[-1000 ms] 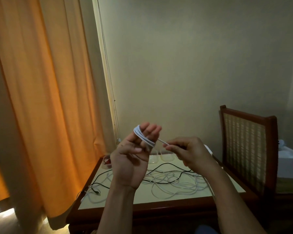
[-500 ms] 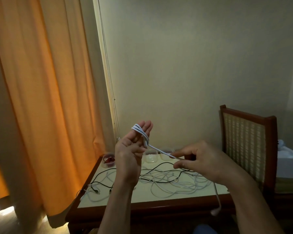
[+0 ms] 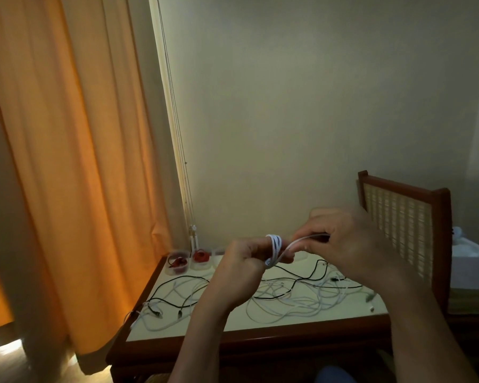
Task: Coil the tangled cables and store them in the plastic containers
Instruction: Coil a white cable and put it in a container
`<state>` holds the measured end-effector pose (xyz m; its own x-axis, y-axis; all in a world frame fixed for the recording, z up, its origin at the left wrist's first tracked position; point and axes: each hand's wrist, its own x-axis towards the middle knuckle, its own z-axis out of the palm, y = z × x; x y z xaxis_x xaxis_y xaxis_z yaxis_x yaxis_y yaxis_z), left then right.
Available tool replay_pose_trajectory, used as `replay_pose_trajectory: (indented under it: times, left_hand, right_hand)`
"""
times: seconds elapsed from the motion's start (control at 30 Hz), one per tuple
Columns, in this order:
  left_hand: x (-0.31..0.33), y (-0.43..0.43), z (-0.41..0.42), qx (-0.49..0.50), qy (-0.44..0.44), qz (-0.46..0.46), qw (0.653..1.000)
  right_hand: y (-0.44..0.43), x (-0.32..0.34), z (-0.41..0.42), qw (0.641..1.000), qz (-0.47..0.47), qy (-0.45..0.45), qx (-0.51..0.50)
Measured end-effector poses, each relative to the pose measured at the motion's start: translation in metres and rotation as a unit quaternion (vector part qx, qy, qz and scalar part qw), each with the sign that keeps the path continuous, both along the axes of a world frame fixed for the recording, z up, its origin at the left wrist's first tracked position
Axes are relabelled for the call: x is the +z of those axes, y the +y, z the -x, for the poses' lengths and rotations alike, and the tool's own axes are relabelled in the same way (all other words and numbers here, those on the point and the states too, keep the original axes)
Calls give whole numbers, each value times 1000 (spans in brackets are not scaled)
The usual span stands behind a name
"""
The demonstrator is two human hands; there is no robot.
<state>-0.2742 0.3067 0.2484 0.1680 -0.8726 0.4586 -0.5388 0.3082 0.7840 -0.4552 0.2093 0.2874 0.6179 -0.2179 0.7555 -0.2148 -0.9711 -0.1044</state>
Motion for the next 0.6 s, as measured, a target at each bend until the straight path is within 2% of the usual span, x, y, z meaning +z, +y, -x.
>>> replay_pose_trajectory:
  times: [0.13,0.37,0.6]
  left_hand:
    - [6,5,0,-42,20,-33,998]
    - [8,12,-10,-123,106,-28,986]
    - [3,7,-20,-243,255,19,936]
  right_hand:
    - [-8,10,-9,998,4,-33,55]
    - [-23,17,-29,978,-100,-59,173]
    - [-37,2,-43,968,-161,-48,186]
